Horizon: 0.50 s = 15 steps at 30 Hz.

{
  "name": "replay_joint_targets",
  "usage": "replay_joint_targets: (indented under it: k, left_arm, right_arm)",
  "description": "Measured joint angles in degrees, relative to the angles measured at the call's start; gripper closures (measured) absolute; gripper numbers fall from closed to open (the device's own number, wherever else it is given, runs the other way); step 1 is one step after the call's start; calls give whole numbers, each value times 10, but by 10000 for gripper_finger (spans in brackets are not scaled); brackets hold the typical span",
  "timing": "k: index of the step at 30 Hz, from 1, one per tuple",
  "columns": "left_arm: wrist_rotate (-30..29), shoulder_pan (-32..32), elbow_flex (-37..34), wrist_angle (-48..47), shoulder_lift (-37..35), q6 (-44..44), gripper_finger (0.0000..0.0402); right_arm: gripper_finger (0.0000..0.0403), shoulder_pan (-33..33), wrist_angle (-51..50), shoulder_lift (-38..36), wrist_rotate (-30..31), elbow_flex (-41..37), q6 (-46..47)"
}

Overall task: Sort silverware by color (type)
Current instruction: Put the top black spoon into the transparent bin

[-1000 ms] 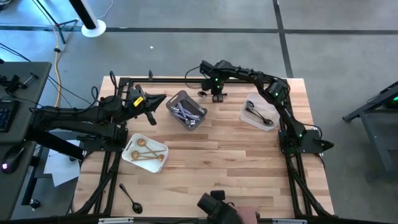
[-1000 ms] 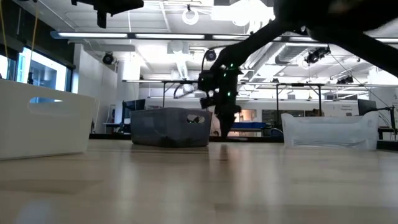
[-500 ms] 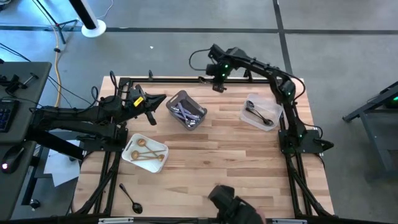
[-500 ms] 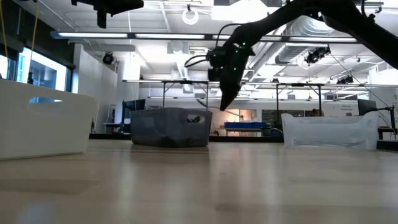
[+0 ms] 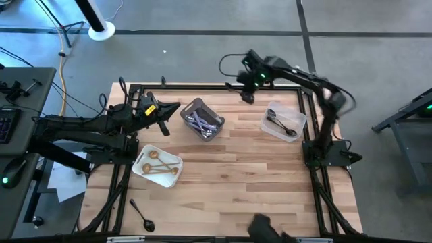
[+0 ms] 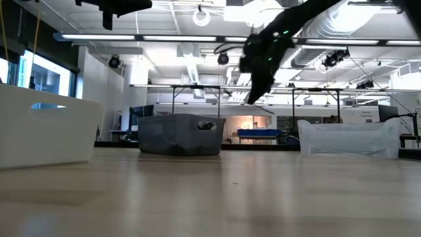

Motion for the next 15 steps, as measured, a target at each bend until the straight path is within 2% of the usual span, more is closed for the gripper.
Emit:
replay_joint_targets:
  k: [6, 12, 15]
  left_arm:
    - [-9, 0, 0, -1, 0, 0, 401]
    - [-9, 0, 0, -3, 0, 0, 401]
    - [-3, 0, 0, -3, 0, -15, 401]
  right_arm:
    - [403, 48, 159, -193, -15, -222, 86]
    - [403, 133, 312, -357, -18, -369, 220]
    - [403, 185, 427, -431, 13, -445, 299]
